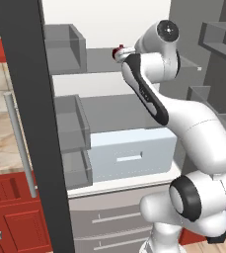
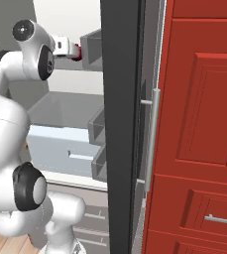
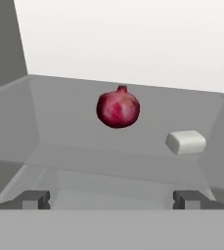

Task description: Move the marshmallow and pomegranate from the top shelf to the second highest shelf to make space. Then, place the pitcher from the counter on the cleared top shelf.

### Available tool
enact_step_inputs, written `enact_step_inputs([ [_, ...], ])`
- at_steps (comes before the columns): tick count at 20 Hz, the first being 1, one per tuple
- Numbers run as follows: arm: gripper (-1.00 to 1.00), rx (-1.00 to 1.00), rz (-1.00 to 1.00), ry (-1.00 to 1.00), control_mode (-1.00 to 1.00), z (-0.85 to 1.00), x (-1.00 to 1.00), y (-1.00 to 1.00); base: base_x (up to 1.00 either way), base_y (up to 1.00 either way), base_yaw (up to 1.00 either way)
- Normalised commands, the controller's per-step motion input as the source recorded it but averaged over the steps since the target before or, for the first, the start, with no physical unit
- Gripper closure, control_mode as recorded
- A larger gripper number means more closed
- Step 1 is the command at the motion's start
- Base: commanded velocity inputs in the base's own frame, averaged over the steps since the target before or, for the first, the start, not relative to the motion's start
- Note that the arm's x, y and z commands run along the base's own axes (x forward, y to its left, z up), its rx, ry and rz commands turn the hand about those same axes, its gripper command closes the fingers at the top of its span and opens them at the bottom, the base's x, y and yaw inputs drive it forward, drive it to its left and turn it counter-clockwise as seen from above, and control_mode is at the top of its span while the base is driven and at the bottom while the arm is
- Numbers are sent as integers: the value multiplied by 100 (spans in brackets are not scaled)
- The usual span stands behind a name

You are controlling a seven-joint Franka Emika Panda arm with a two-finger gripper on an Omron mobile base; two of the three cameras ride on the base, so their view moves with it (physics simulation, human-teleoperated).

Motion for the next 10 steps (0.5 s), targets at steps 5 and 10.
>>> enact_step_inputs([
  [5, -100, 0, 0, 0, -100, -22, 31, 0, 0, 0, 0],
  [10, -100, 1, 0, 0, -100, -4, 44, 0, 0, 0, 0],
])
